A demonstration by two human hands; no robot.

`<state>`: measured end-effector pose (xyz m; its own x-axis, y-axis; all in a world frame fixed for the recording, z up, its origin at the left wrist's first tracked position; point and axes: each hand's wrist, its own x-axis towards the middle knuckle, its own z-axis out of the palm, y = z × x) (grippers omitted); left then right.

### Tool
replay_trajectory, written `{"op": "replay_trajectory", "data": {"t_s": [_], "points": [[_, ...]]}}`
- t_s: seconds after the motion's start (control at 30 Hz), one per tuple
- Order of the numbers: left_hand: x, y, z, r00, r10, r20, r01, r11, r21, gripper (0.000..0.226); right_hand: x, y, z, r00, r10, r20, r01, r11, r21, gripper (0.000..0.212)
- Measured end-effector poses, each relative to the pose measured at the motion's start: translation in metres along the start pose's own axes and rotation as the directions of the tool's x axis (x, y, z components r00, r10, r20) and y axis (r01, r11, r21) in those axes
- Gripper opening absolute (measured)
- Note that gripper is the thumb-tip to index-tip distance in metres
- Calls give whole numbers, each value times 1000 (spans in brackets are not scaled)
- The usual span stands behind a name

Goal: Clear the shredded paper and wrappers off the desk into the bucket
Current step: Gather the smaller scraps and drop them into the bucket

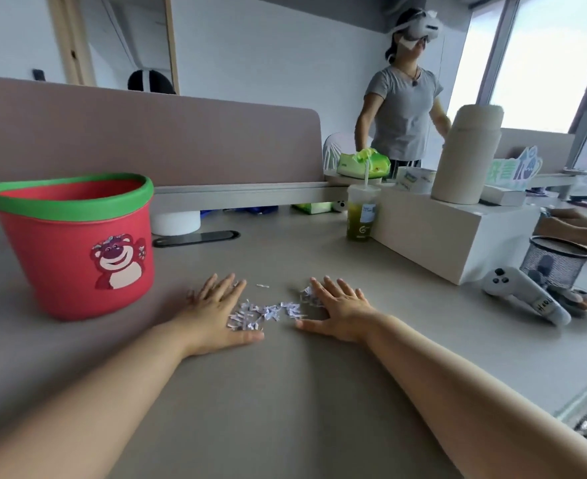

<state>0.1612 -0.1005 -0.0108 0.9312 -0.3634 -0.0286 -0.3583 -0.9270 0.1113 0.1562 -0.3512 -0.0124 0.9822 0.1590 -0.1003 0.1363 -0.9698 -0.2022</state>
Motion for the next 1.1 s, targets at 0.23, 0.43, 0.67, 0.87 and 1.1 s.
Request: {"op": "replay_trajectory", "data": {"t_s": [0.23, 0.43, 0.67, 0.87, 1.1], "points": [[6, -13, -5, 997, -62, 55, 69, 988, -136, 134, 55, -45, 4, 944, -327, -38, 328, 944, 31, 68], [7, -17, -6, 1000, -14, 0, 13, 985, -175, 130, 52, -47, -1, 891, -378, -252, 430, 882, 196, 69], [32, -19, -2, 996, 64, 57, -56, 990, -132, 136, 55, -48, 2, 915, -338, -219, 354, 935, 38, 79], [37, -19, 5, 977, 105, -183, -137, 977, -166, 75, 57, -52, 2, 897, -333, -290, 356, 934, 29, 45], [30, -5, 1, 961, 74, -265, -96, 993, -70, 33, 54, -60, 4, 872, -385, -302, 405, 914, 2, 26]]}}
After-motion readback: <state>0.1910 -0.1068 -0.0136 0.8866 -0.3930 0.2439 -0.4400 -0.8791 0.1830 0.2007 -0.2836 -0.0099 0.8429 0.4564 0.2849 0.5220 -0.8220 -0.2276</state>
